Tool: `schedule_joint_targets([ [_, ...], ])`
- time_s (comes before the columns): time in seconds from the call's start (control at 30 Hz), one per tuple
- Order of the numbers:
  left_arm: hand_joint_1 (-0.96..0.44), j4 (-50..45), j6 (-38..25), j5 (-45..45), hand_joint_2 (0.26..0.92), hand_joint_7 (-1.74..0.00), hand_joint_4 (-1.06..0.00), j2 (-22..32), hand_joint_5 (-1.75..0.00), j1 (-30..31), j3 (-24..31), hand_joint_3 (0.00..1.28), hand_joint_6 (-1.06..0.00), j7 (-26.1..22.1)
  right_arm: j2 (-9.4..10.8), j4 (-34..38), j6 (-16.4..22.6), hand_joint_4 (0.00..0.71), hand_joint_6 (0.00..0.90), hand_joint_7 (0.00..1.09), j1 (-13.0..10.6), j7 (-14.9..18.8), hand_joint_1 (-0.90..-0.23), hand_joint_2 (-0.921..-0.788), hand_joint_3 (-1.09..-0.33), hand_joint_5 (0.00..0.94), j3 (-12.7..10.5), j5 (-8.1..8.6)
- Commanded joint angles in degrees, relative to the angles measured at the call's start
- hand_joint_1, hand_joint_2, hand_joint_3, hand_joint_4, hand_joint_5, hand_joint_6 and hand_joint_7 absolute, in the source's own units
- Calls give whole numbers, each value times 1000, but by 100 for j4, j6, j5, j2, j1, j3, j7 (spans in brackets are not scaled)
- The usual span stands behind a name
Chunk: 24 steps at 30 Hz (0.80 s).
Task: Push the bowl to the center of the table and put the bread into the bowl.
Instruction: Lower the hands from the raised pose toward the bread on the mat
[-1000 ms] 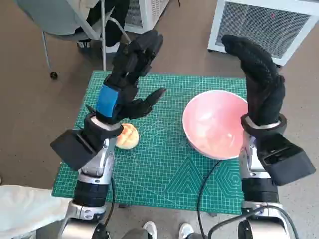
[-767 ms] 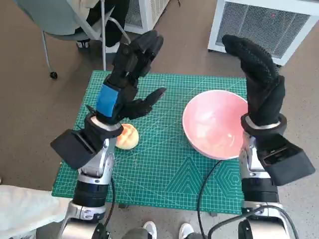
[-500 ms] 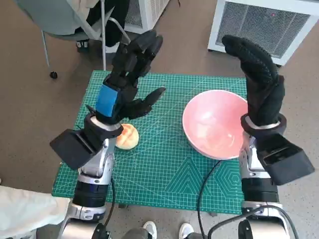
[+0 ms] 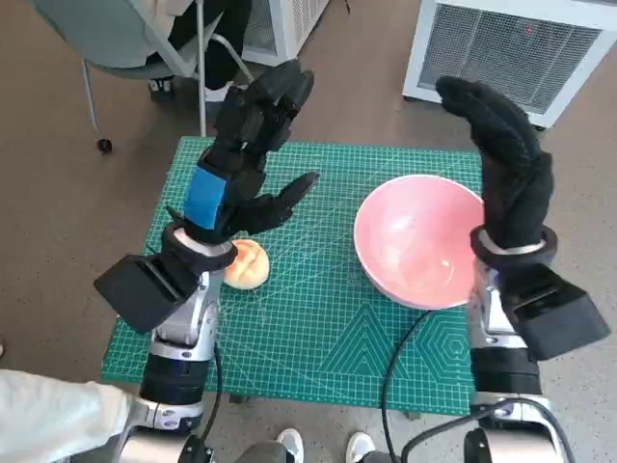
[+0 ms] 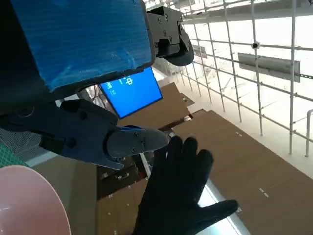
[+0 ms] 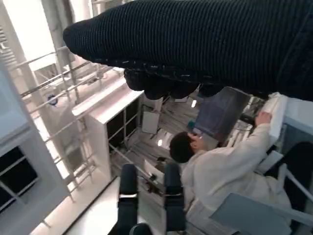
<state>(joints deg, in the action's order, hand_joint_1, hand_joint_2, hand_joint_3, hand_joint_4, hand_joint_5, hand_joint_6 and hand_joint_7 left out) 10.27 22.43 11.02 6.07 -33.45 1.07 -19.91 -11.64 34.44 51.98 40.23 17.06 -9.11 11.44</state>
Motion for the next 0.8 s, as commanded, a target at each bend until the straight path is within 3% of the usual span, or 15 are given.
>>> schedule_joint_targets([
  [0.03, -399, -167, -72, 15, 921, -620, -219, 33, 0, 102, 55, 391, 1, 37, -337, 350, 125, 360, 153, 421, -267, 77, -568, -921, -771, 0, -381, 252],
  [0.2, -392, -216, -107, 88, 921, -620, -218, 59, 0, 147, 110, 390, 1, 27, -506, 699, 216, 347, 58, 569, -364, -319, -550, -921, -821, 1, -750, 128],
  [0.33, -392, -222, -116, 157, 921, -619, -217, 54, 0, 169, 170, 388, 1, 10, -643, 1251, 287, 349, 34, 606, -421, -694, -547, -921, -833, 4, -991, -29],
  [0.57, -398, -156, -37, 214, 921, -619, -217, 18, 0, 183, 234, 385, 1, -6, -874, 2347, 278, 352, 35, 615, -422, -1343, -544, -921, -843, 5, -1163, -354],
  [0.8, -387, -53, 60, 210, 921, -620, -219, -30, -1, 173, 269, 384, 1, 5, -867, 3277, -151, 363, 122, 498, -431, -1760, -536, -921, -842, 3, -1162, -447],
])
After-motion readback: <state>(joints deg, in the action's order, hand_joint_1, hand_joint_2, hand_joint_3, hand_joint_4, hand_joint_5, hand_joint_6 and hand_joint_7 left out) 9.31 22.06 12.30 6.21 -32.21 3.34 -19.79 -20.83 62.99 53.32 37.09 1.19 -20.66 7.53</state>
